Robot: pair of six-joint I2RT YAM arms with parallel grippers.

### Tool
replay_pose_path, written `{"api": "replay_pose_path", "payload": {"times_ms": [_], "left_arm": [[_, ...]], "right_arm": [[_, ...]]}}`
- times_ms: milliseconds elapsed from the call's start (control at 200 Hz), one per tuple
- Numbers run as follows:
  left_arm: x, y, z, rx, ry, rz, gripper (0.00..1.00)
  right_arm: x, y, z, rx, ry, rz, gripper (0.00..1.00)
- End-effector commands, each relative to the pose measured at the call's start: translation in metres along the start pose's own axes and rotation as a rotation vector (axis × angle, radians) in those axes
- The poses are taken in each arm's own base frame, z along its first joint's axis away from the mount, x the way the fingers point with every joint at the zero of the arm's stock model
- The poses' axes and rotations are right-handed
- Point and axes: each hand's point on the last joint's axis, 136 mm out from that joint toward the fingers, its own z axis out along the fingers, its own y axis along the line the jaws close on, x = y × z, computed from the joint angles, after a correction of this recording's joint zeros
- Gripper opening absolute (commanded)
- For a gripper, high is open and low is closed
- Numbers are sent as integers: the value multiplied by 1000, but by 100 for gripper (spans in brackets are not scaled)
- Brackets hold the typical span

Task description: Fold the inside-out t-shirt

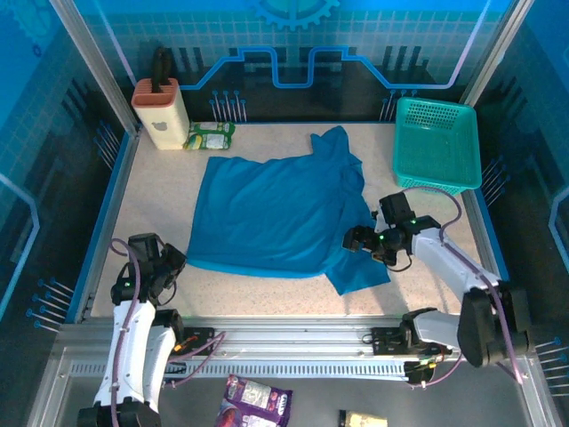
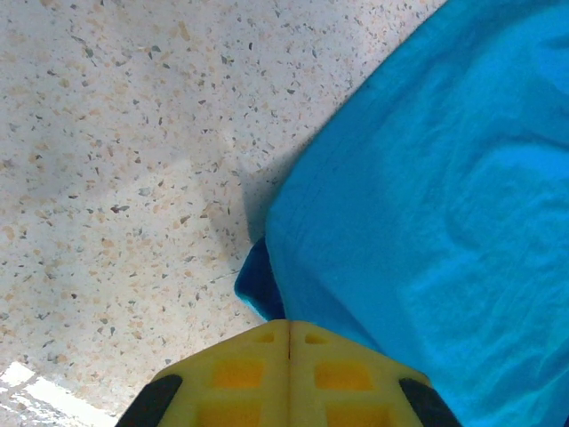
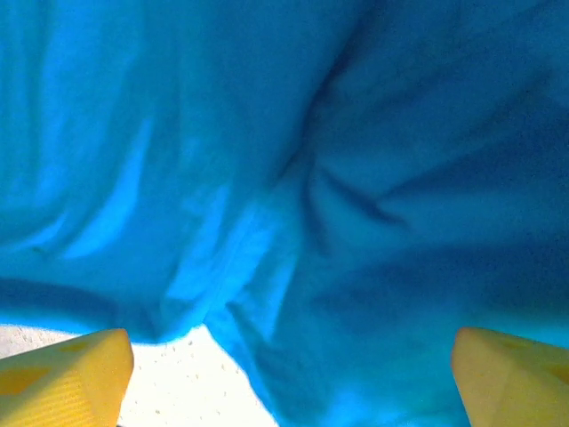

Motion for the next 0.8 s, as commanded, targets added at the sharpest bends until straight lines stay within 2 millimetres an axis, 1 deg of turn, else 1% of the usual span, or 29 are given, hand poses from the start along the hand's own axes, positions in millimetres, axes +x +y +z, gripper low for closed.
{"api": "replay_pose_path", "payload": {"times_ms": [0,55,105,190,290,385,460,505,625,695,725,750,795], "left_arm": [[-3,1,2,9,-23,-23,0],[-3,1,1,11,-23,-24,0],[-3,2,1,12,-25,-26,0],[-2,2,2,19,-25,-25,0],[1,4,6,23,-15,-34,0],[4,4,10,34,-2,-47,0],[6,5,13,36,6,-51,0],[7,4,15,37,12,-51,0],[6,-2,15,53,24,-39,0],[3,-6,12,63,20,-32,8],[2,-8,10,64,20,-30,14],[1,-10,8,70,17,-26,22],[-1,-15,4,78,16,-18,27]], "right_arm": [[-5,-3,19,-69,18,55,93],[0,-21,24,-8,33,122,93],[8,-40,27,62,47,187,93],[25,-70,23,165,48,303,94],[45,-94,11,253,-3,444,97],[65,-108,1,306,-30,583,97],[71,-104,-5,285,-47,635,96],[68,-100,-11,266,-67,652,95],[39,-79,-31,203,-141,591,93],[18,-65,-41,179,-172,512,92],[8,-58,-44,165,-181,460,91],[0,-53,-45,156,-187,421,91],[-14,-45,-45,141,-195,353,91]]}}
